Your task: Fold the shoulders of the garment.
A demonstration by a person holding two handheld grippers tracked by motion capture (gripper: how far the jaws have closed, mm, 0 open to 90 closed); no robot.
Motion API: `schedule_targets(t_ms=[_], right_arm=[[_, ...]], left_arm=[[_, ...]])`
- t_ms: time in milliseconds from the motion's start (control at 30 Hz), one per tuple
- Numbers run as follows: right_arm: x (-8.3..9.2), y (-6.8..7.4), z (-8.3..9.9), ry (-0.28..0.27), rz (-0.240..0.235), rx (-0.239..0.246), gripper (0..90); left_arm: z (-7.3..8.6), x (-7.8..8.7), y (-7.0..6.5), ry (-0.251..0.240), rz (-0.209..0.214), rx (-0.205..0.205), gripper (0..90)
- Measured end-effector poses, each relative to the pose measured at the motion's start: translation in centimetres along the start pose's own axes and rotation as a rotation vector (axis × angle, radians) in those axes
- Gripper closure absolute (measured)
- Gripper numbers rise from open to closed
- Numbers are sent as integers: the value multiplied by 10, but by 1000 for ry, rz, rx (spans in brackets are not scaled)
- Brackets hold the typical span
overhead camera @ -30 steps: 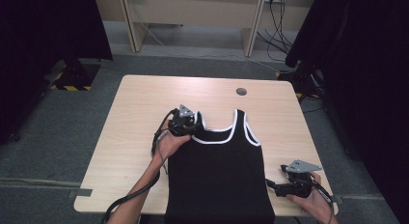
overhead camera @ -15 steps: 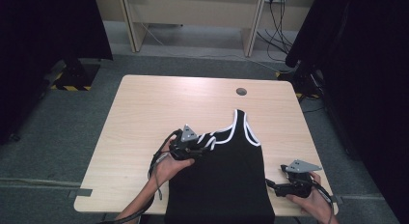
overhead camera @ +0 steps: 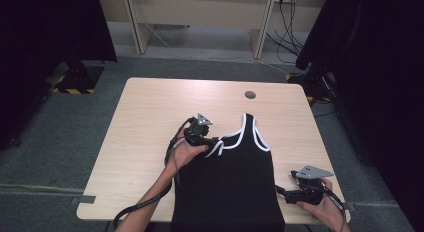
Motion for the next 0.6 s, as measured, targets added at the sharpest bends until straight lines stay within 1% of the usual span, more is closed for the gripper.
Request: schedule_targets(t_ms=[100,167,200,233,267,300,333,400,433,500,600], right_arm=[[0,0,0,0,0,0,165],[0,0,0,-1,-1,1,166],[0,0,0,0,-1,0,165],[0,0,0,0,-1,1,165],[0,0,0,0,-1,0,165],[0,0,0,0,-1,0,166],[0,0,0,0,-1,0,166],[0,0,0,0,-1,0,165],[0,0,0,-1,-1,2,166],[0,0,0,-1,-1,1,166],[0,0,0,0,-1,1,165]], left_arm=[[7,-13,5,31,4,28,469],[12,-17,8,47,8,36,487],[15,-18,8,50,16,37,536],[16,-18,7,42,29,48,600],[17,-17,6,33,34,48,685],[16,-16,7,24,30,36,749],[15,-13,7,12,26,26,796],[8,-6,5,-24,32,24,827],[4,0,3,-44,39,25,833],[-4,13,-1,-81,48,12,836],[-10,37,-9,-129,67,-1,836]])
Point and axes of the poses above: each handheld gripper's, and its own axes: x roughly backward along the jaws, z roughly out of its underside, y roughly to its left, the point moved 9 cm from there along -x, roughly forward along the jaws, and after that the axes turned 13 degrees about -y, right-handed, at the moved point
